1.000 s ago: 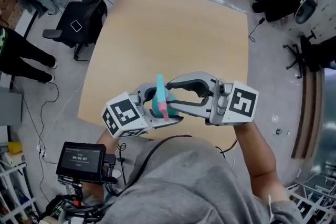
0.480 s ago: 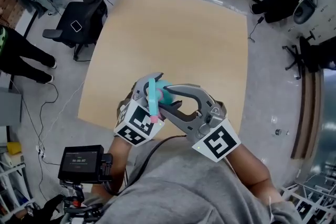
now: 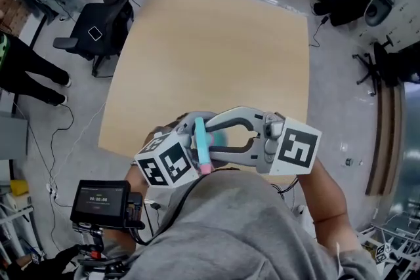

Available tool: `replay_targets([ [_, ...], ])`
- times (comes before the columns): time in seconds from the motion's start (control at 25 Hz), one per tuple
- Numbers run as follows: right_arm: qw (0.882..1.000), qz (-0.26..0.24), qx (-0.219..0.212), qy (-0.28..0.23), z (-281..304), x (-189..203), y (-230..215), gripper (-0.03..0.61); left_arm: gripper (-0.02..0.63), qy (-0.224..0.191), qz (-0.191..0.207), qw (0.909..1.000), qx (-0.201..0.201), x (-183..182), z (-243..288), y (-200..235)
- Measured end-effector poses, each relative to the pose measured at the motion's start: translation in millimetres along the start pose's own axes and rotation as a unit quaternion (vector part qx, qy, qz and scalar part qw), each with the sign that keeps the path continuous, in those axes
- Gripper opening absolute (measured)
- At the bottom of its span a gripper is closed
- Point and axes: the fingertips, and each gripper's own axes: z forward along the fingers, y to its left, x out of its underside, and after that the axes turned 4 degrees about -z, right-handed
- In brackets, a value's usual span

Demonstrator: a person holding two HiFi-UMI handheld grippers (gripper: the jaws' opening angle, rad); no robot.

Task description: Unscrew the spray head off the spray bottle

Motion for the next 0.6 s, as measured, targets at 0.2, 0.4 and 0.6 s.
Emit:
replay_targets([
  [0.2,0.964,0.111,-0.216,-0.105,-24,-13,29,0.130,0.397,-0.101,0.004,0.9730,0.208,-28,-19,-64],
  [0.4,0.930,0.145,-0.301,-0.156,-38,-9,29,0.130,0.397,-0.137,-0.035,0.9569,0.253,-31,-18,-67],
  [0.6,0.963,0.175,-0.146,-0.148,-45,20,-13,0.132,0.396,-0.141,-0.136,0.9732,0.120,-19,1,-16],
])
